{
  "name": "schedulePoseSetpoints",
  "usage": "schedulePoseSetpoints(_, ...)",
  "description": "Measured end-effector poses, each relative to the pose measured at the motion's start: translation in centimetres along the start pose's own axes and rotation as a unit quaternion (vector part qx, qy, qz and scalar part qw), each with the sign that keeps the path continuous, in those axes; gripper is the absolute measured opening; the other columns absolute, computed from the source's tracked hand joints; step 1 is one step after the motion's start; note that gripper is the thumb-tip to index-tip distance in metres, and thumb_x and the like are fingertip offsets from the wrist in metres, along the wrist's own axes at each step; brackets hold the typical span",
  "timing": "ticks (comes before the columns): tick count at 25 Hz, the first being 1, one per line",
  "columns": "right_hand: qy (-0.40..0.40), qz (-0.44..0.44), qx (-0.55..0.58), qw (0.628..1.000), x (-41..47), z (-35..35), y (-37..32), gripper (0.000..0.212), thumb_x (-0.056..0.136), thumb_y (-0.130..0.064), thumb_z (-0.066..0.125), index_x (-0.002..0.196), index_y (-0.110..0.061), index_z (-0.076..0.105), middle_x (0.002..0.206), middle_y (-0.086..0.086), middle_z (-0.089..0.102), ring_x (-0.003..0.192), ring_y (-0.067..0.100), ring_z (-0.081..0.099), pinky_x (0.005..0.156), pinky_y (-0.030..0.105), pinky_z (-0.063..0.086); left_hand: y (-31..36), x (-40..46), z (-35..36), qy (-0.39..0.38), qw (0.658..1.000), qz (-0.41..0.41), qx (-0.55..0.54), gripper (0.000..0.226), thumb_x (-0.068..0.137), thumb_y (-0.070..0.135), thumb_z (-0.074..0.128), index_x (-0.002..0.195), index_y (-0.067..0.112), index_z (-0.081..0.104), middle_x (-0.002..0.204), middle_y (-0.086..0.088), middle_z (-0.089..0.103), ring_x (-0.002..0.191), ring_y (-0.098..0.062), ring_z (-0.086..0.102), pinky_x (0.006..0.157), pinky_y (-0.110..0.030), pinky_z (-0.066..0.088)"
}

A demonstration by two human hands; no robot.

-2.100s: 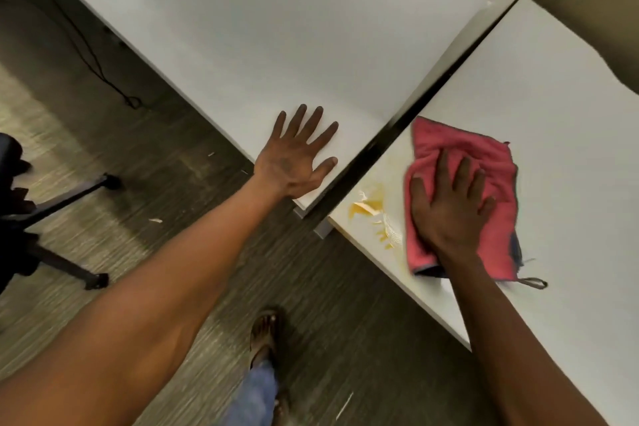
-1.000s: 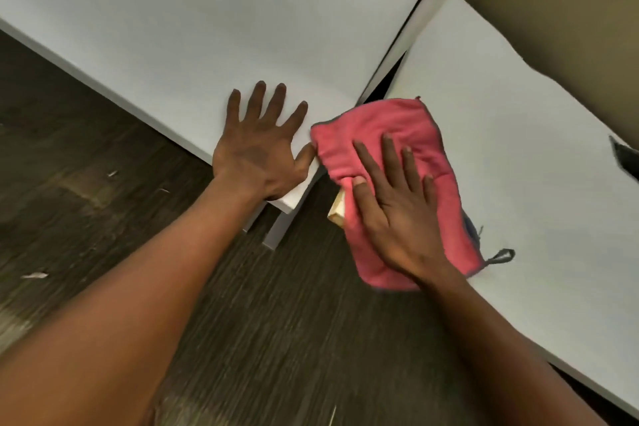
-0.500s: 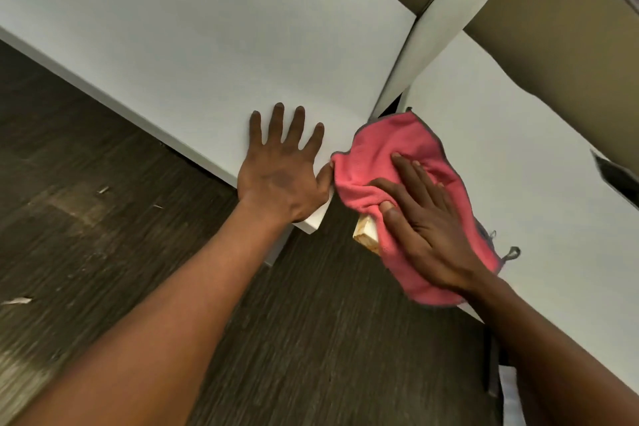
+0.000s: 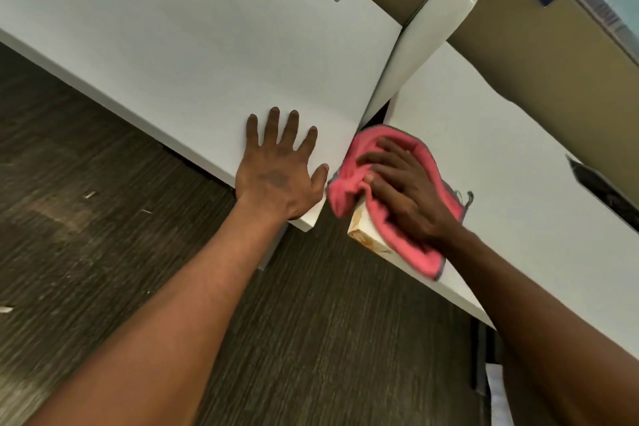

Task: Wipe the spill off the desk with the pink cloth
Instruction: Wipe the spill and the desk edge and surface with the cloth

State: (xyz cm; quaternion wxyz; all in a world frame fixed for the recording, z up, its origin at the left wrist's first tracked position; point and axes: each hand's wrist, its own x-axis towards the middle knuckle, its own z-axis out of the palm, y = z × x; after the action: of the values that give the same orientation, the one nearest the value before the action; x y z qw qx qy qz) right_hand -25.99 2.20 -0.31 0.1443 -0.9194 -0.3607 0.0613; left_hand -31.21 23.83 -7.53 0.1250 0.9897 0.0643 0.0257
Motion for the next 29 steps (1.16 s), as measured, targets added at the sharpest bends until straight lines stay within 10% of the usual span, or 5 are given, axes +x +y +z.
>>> schedulePoseSetpoints(29, 0.013, -0.053, 0.004, 0.999, -5.9, 1.1, -2.1, 0.04, 0.106, -0.041, 0.036, 0.135, -0.033, 0.062, 0.159, -0.012, 0.044, 0.157, 0.014, 0.019, 0.127, 0.052, 0.014, -0.4, -0.4, 0.6, 0.019, 1.0, 0.01, 0.018, 0.074, 0.093, 0.068, 0.005, 0.16, 0.036, 0.003, 0.171, -0.004, -0.003, 0.156, -0.034, -0.009, 0.122, -0.06, -0.005)
